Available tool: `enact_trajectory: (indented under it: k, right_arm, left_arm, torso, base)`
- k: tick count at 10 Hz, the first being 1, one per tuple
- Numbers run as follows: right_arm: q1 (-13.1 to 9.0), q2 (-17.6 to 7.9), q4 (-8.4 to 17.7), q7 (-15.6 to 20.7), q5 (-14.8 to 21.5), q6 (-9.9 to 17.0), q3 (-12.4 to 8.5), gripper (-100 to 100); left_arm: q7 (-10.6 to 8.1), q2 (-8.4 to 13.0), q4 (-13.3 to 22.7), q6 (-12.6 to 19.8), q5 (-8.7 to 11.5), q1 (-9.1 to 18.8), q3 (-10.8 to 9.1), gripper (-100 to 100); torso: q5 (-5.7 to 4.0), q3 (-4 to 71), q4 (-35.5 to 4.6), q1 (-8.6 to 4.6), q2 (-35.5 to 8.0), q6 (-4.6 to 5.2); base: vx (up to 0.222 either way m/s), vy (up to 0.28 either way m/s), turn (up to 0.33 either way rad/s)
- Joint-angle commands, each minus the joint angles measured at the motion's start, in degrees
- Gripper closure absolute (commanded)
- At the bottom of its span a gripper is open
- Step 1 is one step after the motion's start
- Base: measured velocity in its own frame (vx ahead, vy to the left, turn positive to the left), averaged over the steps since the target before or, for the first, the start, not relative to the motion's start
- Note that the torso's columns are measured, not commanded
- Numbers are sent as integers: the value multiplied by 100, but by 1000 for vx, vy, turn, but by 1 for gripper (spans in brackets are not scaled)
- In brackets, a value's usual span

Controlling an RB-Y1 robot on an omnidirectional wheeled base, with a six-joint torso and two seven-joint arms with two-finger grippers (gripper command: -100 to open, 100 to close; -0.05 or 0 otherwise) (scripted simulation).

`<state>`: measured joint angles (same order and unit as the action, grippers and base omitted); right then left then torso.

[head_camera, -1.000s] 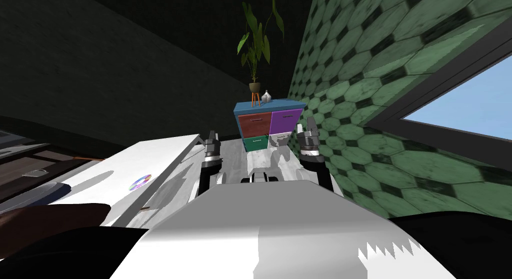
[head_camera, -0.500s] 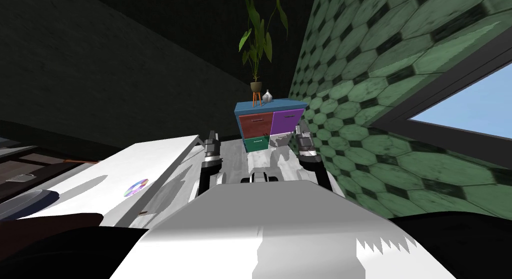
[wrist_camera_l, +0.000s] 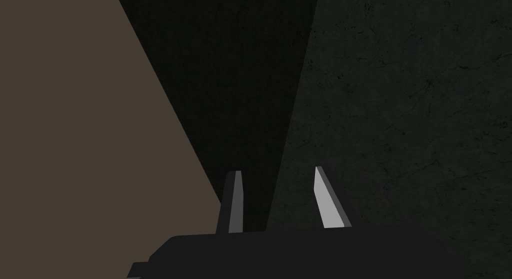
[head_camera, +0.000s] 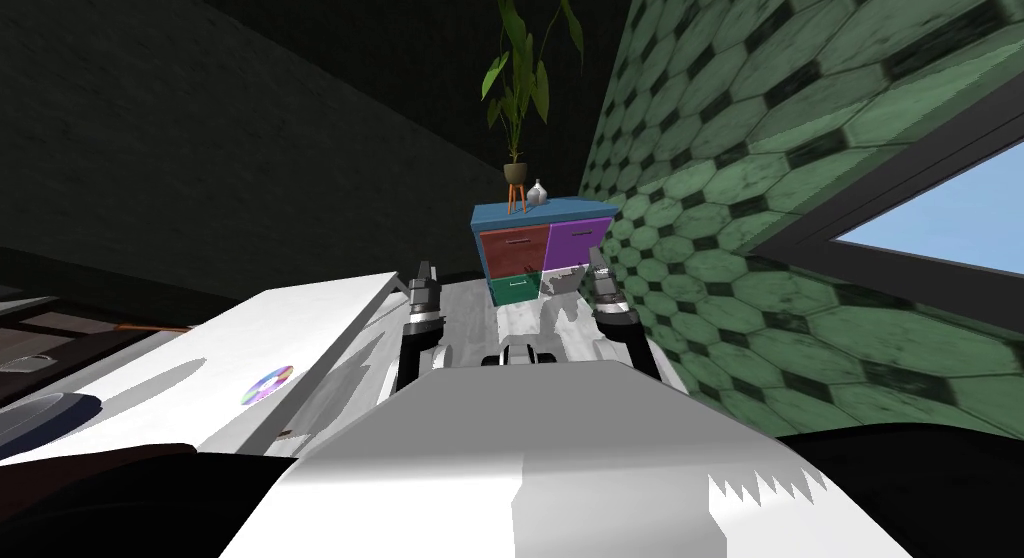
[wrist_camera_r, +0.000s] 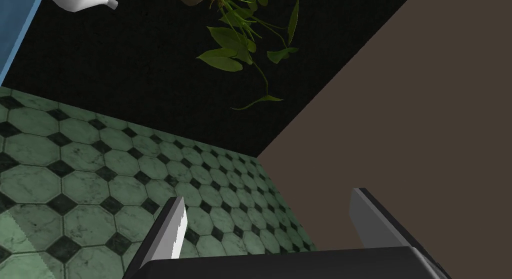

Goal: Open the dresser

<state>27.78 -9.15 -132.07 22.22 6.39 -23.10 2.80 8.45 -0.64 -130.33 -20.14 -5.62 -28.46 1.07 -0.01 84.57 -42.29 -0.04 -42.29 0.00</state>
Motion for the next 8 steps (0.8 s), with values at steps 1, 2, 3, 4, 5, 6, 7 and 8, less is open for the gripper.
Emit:
enact_trajectory:
  k: [1, 2, 3, 4, 5, 6, 7, 8]
  right_arm:
    - [-21, -51, 109, 430, 104, -8, -14, -100]
    - [-42, -90, 213, 598, 202, -17, -24, -100]
    - [-42, -90, 213, 768, 202, -17, -24, -100]
    - [-64, -126, 323, 933, 305, -27, -35, -100]
    - [-64, -126, 323, 1100, 305, -27, -35, -100]
    - [-64, -126, 323, 1145, 305, -27, -35, -100]
    - [-88, -161, 437, 1375, 411, -38, -47, -100]
    - [-88, -161, 437, 1520, 411, -38, -47, -100]
  left_arm:
    - [0, 0, 0, 0, 0, 0, 0, 0]
    - [0, 0, 0, 0, 0, 0, 0, 0]
    - [0, 0, 0, 0, 0, 0, 0, 0]
    - [0, 0, 0, 0, 0, 0, 0, 0]
    - [0, 0, 0, 0, 0, 0, 0, 0]
    - [0, 0, 0, 0, 0, 0, 0, 0]
    - [0, 0, 0, 0, 0, 0, 0, 0]
    - [0, 0, 0, 0, 0, 0, 0, 0]
  torso:
    - [-1, 1, 1, -1, 3, 1]
    - [0, 0, 0, 1, 0, 0]
    - [2, 0, 0, 8, 0, 0]
    - [2, 1, 0, 6, 2, 0]
    - [2, 4, 2, 9, 8, 0]
    - [1, 2, 1, 3, 3, 0]
    - [-2, -4, -2, -8, -8, 0]
    - [-1, -3, -1, 3, -3, 1]
  base:
    - [38, 45, -19]
    - [36, 62, -28]
    - [46, 59, -18]
    - [65, 72, -31]
    - [57, 64, -14]
    - [25, 28, 5]
    - [40, 53, -27]
    - [40, 49, -20]
